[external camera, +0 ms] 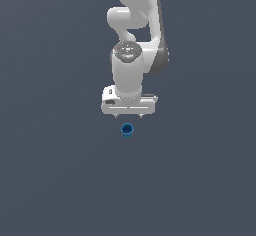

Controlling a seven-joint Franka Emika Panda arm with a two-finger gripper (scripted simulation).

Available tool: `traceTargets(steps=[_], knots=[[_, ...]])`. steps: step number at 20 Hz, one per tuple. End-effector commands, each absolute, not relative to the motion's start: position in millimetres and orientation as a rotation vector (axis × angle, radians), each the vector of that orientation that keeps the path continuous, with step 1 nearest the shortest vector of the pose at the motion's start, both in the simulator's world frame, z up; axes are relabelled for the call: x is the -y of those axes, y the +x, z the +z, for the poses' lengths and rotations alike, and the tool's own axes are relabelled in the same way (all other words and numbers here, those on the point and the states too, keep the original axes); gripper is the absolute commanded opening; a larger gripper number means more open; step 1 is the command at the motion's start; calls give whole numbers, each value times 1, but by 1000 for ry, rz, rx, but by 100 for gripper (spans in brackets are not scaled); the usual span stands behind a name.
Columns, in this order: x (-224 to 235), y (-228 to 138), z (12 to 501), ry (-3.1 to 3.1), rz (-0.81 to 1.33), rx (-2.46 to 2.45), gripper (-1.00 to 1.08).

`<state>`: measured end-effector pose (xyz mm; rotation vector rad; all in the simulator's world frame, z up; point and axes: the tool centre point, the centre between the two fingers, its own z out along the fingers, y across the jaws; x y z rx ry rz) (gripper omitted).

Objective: Pick up the object and move it to a goal position.

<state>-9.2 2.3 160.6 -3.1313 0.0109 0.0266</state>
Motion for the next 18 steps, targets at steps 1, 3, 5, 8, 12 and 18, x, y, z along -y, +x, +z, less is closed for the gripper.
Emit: traceTargets(steps=[1, 3, 5, 8, 12, 18], knots=[[-2, -9, 161, -3131, 27, -11, 100], [-4, -9, 161, -3129, 27, -7, 100], [-8, -9, 162, -3121, 29, 4, 100], [-17, -9, 165, -3104, 32, 25, 100], [-19, -9, 166, -3100, 33, 30, 100], [-16, -8, 156, -3106, 29, 54, 100]])
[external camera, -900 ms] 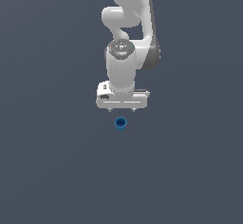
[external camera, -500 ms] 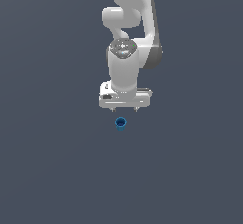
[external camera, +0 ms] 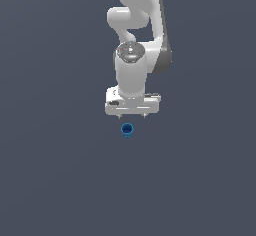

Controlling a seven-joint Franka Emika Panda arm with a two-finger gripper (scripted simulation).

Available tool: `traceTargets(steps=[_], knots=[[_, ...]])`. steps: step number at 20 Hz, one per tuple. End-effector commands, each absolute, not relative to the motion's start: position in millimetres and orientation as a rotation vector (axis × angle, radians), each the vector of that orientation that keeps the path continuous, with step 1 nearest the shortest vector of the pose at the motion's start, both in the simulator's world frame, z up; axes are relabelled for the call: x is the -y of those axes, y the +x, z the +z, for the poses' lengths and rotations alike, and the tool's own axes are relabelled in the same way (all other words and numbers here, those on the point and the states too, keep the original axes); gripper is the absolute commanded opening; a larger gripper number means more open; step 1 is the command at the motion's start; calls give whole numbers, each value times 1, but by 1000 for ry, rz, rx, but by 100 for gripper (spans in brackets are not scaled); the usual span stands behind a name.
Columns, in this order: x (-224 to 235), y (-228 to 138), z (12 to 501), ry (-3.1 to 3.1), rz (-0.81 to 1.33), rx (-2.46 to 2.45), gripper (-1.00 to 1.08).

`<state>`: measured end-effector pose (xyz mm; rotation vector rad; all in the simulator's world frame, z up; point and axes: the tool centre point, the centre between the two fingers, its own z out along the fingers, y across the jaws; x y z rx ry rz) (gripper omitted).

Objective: Pick up the object and move it to a goal position.

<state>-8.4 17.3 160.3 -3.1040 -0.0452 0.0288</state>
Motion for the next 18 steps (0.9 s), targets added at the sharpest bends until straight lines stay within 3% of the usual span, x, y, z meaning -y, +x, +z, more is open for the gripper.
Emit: traceTargets(steps=[1, 11, 18], knots=[[-15, -8, 153, -3108, 27, 63, 100], [0, -4, 101, -3130, 4, 207, 100], [3, -5, 92, -3132, 3, 232, 100]])
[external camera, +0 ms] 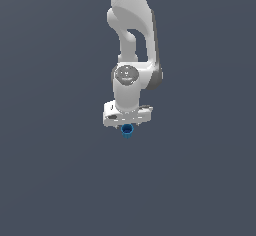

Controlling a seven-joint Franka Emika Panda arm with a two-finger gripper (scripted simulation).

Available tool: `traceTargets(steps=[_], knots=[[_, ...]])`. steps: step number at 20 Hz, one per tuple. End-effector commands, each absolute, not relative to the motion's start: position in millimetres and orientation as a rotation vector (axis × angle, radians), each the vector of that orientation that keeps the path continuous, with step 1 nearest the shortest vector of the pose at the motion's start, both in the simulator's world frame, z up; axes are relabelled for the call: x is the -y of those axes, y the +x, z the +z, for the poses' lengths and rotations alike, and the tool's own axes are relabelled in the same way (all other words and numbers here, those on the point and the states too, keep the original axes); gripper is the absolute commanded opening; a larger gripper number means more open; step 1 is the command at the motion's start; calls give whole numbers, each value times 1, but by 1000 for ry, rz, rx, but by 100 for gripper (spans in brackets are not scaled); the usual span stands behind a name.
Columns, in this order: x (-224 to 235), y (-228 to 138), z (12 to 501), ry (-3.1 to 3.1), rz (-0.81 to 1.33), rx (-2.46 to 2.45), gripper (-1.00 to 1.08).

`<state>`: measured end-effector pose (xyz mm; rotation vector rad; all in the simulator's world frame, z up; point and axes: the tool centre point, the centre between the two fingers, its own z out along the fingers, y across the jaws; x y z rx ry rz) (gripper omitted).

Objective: Pick up the object and move it to a goal position.

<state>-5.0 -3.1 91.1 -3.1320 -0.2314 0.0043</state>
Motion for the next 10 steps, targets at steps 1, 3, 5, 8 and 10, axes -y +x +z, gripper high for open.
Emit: traceTargets(steps=[1, 3, 5, 8, 10], knots=[[3, -5, 91, -3132, 3, 232, 100], [3, -5, 88, -3132, 3, 232, 100], [3, -5, 83, -3132, 3, 233, 100], [3, -5, 70, -3132, 2, 235, 100], [3, -6, 59, -3132, 1, 236, 100]])
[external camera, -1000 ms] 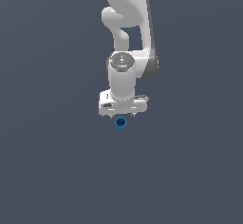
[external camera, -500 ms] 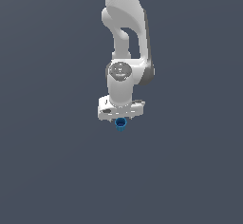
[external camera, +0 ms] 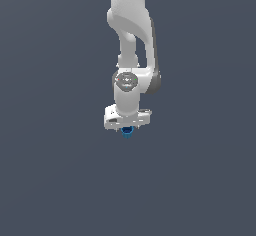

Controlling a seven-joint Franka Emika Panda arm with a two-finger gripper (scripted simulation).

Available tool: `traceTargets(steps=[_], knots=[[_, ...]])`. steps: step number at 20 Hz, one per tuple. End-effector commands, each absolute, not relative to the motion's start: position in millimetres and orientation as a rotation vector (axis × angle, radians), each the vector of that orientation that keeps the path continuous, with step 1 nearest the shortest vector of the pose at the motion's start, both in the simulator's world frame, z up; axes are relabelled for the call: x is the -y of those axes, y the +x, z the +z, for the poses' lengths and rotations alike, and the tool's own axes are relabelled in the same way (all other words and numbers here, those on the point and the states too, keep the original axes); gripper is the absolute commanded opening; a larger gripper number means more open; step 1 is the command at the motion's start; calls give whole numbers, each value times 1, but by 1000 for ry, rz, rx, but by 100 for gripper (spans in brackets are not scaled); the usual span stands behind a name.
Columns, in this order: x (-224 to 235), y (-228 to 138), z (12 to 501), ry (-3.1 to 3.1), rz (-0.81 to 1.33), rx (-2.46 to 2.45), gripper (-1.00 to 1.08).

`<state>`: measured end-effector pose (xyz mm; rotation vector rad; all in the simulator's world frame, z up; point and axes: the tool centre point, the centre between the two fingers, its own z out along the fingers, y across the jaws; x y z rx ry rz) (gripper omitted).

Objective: Pick up the object and move it to a goal position.

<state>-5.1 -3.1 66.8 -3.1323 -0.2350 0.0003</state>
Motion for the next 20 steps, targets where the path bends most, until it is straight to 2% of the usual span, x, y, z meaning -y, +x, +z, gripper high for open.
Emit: traceTargets(steps=[1, 8, 9, 20], knots=[[3, -6, 54, -3132, 1, 236, 100], [3, -5, 40, -3132, 0, 238, 100], [3, -5, 40, -3132, 0, 238, -100], [3, -5, 41, -3133, 0, 238, -100]])
